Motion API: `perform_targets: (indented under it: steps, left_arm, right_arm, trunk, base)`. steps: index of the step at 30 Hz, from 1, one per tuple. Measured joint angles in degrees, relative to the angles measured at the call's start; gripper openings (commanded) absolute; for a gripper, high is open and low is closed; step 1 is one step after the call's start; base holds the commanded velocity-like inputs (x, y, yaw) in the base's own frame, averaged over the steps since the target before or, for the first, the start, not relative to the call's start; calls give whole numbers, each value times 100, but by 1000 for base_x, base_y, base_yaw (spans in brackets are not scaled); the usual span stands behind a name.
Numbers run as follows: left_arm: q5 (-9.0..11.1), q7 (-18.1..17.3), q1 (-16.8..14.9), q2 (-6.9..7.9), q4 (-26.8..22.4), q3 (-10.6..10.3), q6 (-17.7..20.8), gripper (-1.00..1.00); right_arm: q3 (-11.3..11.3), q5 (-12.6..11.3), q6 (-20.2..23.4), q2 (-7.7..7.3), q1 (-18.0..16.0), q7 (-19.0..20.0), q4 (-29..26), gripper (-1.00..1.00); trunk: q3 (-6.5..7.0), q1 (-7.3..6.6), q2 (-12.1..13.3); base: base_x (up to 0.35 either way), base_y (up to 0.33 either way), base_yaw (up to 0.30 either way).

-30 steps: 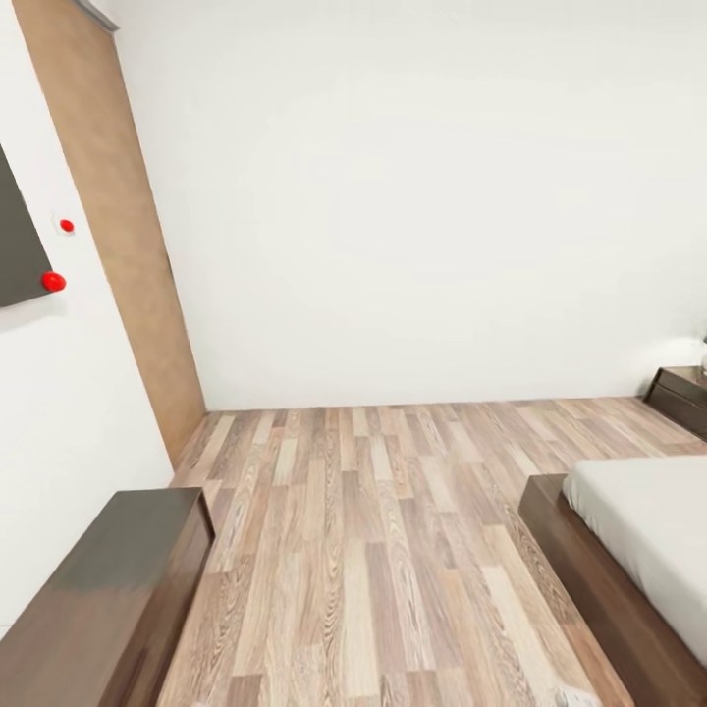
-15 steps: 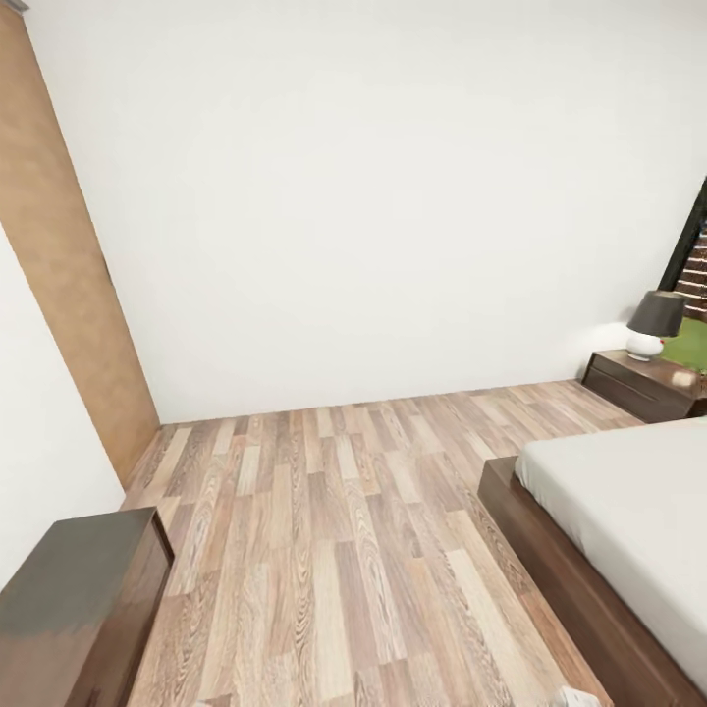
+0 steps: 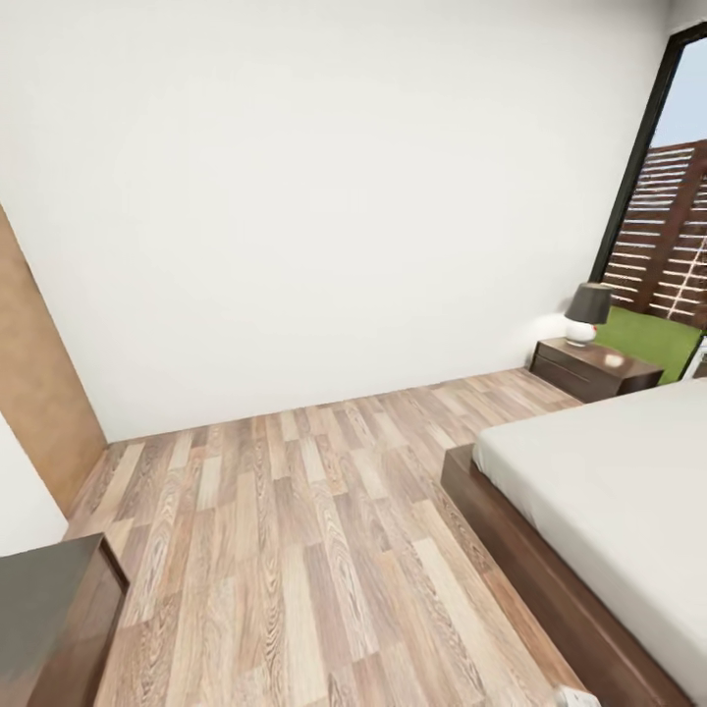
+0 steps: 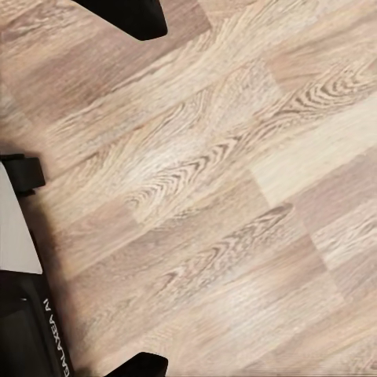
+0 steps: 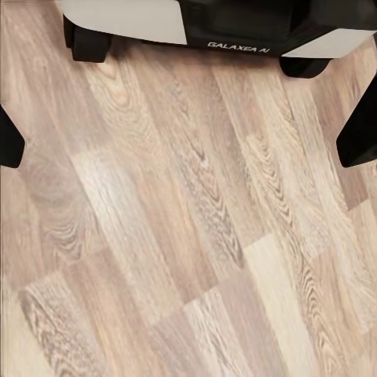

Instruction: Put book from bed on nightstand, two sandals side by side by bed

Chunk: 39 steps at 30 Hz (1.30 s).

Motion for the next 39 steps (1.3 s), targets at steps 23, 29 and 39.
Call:
perform_targets:
  steps: [23, 29, 39]
  left_arm:
    - [0, 0, 0, 0, 0, -2, 0, 100]
    - [0, 0, 0, -4, 0, -2, 0, 100]
    - [2, 0, 3, -42, -2, -1, 0, 100]
  right_arm:
    - [0, 1, 0, 5, 0, -6, 0, 100]
    - [0, 4, 0, 6, 0, -4, 5, 100]
    - [2, 3, 0, 2, -1, -9, 8, 100]
  trunk:
    - [0, 0, 0]
    - [0, 0, 0]
    - [0, 0, 0]
  base:
    - [0, 0, -276]
    - [0, 0, -259]
    - [0, 0, -31]
